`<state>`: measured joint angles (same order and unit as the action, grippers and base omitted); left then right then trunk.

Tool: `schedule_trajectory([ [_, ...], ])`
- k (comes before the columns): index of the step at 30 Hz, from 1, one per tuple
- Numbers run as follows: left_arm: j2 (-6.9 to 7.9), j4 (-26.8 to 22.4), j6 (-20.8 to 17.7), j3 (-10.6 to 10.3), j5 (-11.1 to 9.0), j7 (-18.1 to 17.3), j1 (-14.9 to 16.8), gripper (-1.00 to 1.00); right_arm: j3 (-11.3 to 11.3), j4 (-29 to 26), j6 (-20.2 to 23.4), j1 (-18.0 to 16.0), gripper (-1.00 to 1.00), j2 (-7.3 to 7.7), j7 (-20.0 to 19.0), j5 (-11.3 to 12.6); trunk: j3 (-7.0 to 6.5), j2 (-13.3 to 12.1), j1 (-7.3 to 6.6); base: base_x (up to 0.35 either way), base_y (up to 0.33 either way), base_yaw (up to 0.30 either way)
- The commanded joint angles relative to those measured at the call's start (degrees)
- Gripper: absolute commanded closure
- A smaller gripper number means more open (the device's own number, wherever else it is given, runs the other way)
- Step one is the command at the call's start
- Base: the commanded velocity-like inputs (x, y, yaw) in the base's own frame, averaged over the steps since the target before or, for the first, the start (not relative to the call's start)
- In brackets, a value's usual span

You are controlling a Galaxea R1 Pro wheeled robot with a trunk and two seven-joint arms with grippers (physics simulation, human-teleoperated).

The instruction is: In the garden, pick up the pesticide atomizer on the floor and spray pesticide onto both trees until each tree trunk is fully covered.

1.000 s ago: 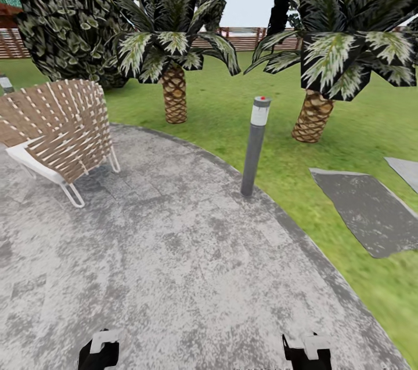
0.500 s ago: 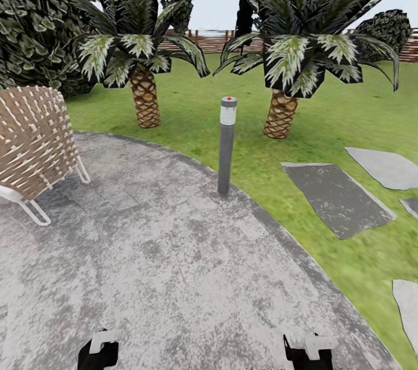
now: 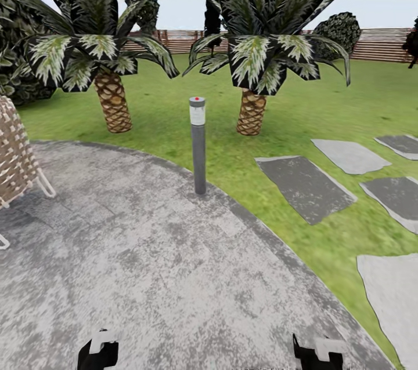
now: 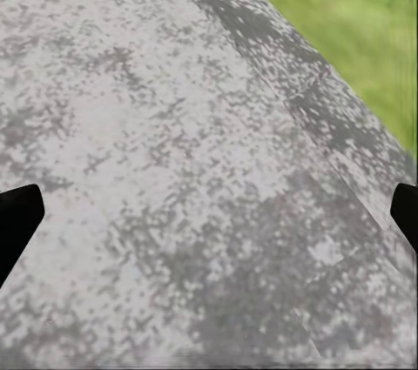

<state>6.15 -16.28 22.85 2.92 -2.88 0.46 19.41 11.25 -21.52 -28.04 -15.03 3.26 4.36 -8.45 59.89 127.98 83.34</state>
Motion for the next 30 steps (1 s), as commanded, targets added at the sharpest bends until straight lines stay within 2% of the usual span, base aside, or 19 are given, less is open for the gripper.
schedule_trajectory([
  [1,0.0,0.0,0.2,0.0,-0.3,0.0,0.0,1.0,0.3,0.1,-0.2,0.0,-1.0,-0.06,0.2,-0.6,0.04,0.0,-0.01,0.0,0.0,-0.3],
  [30,-0.09,0.0,0.2,0.0,-0.3,0.0,-0.2,1.0,0.4,0.2,-0.2,0.0,-1.0,-0.27,0.1,-0.7,0.04,0.0,-0.01,0.0,0.0,-0.3],
])
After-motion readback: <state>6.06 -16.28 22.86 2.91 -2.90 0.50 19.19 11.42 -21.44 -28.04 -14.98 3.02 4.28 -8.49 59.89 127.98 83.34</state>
